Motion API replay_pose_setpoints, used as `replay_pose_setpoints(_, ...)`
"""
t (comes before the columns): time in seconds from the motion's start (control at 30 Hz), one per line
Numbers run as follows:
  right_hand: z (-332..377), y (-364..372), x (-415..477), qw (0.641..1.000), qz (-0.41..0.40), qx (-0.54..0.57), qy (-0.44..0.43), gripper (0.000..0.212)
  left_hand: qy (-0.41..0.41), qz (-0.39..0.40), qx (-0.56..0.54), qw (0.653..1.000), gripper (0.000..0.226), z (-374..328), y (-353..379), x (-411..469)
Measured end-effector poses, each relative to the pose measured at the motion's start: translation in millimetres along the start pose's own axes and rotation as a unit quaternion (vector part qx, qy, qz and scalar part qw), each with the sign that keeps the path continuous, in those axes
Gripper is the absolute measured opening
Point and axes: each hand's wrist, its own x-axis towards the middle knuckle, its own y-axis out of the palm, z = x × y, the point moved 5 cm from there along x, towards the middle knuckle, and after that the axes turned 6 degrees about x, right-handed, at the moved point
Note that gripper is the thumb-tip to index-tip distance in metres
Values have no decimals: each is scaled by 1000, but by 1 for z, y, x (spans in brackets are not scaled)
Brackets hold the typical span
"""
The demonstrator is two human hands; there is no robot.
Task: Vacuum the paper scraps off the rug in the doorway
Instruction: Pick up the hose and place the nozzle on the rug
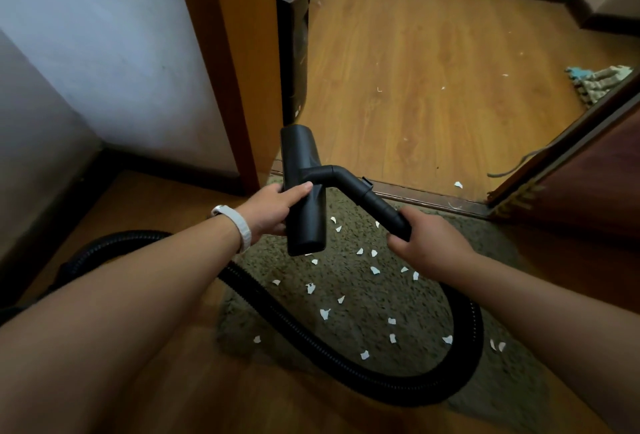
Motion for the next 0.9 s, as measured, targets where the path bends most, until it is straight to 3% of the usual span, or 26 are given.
replay_pose_setpoints(0.13,28,1,3,999,11,-15,-43,21,44,-52,210,975,60,-5,-55,-32)
replay_pose_setpoints(0.23,57,4,2,994,31,-50,-90,29,77,-87,404,907,59,7,-107,-78)
replay_pose_setpoints(0.37,103,10,3,985,30,-75,-155,33,67,-126,492,859,48,50,-185,-156)
replay_pose_setpoints(0.47,142,20,4,975,22,-82,-206,35,24,-158,539,827,56,88,-235,-207)
replay_pose_setpoints(0.7,243,61,-13,948,42,-81,-304,32,-50,-179,506,842,59,164,-278,-266)
replay_pose_setpoints(0.9,308,93,-40,929,80,-108,-346,26,-51,-209,418,883,83,209,-292,-295)
